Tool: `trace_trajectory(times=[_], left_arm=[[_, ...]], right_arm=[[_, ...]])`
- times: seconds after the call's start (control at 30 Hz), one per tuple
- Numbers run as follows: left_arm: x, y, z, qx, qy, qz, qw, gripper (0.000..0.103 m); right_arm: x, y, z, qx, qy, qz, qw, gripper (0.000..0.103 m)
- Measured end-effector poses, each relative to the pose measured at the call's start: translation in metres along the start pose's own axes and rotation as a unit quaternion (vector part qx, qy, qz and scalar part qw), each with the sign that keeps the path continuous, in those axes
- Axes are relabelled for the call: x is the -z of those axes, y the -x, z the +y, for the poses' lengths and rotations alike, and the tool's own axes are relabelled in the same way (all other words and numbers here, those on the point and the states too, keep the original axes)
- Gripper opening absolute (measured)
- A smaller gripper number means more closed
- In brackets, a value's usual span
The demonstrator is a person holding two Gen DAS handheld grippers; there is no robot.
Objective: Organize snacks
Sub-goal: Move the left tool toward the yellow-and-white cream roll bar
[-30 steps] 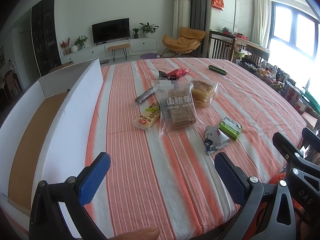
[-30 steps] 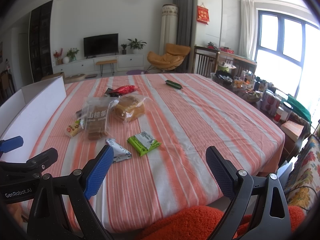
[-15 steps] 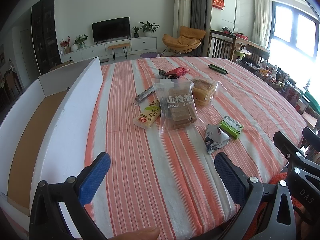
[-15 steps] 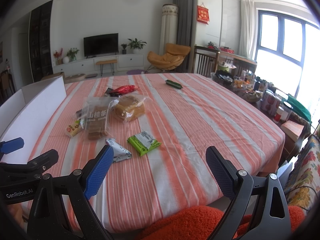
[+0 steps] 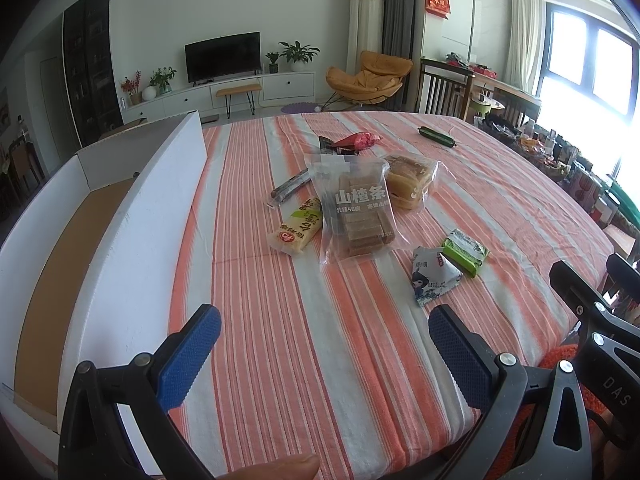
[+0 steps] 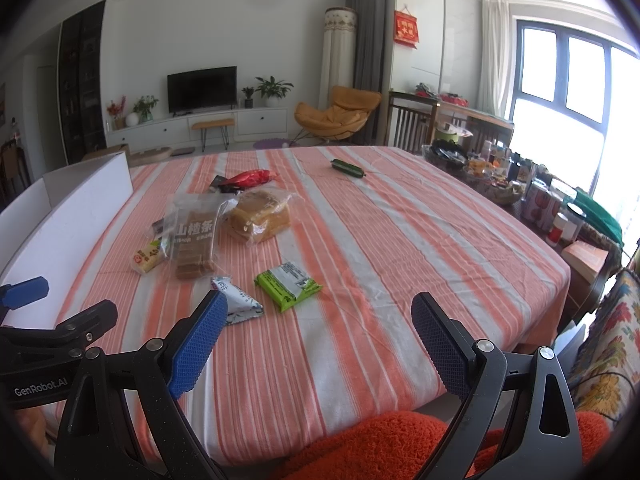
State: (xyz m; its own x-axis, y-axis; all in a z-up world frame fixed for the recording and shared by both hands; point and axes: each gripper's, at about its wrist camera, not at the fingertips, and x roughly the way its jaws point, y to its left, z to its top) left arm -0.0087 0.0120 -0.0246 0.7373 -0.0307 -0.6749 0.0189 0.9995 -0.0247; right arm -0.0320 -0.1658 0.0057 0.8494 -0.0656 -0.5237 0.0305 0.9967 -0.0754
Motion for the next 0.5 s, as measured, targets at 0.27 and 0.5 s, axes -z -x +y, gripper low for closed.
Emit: trace_trajectory(times=[0.27, 0.5], left_arm=[[-0.002, -0.003, 0.003, 0.001, 0.002, 0.004, 1.0, 0.103], [0.005, -0.028, 0.01, 0.026, 0.026, 0.068, 0.997, 0.103]], right_arm=[[0.0, 0.0, 0.0, 0.0, 0.0, 0.0, 1.0, 0.095], [0.001, -0.006, 0.001, -0.008, -0.001, 0.015, 1.0, 0.095]])
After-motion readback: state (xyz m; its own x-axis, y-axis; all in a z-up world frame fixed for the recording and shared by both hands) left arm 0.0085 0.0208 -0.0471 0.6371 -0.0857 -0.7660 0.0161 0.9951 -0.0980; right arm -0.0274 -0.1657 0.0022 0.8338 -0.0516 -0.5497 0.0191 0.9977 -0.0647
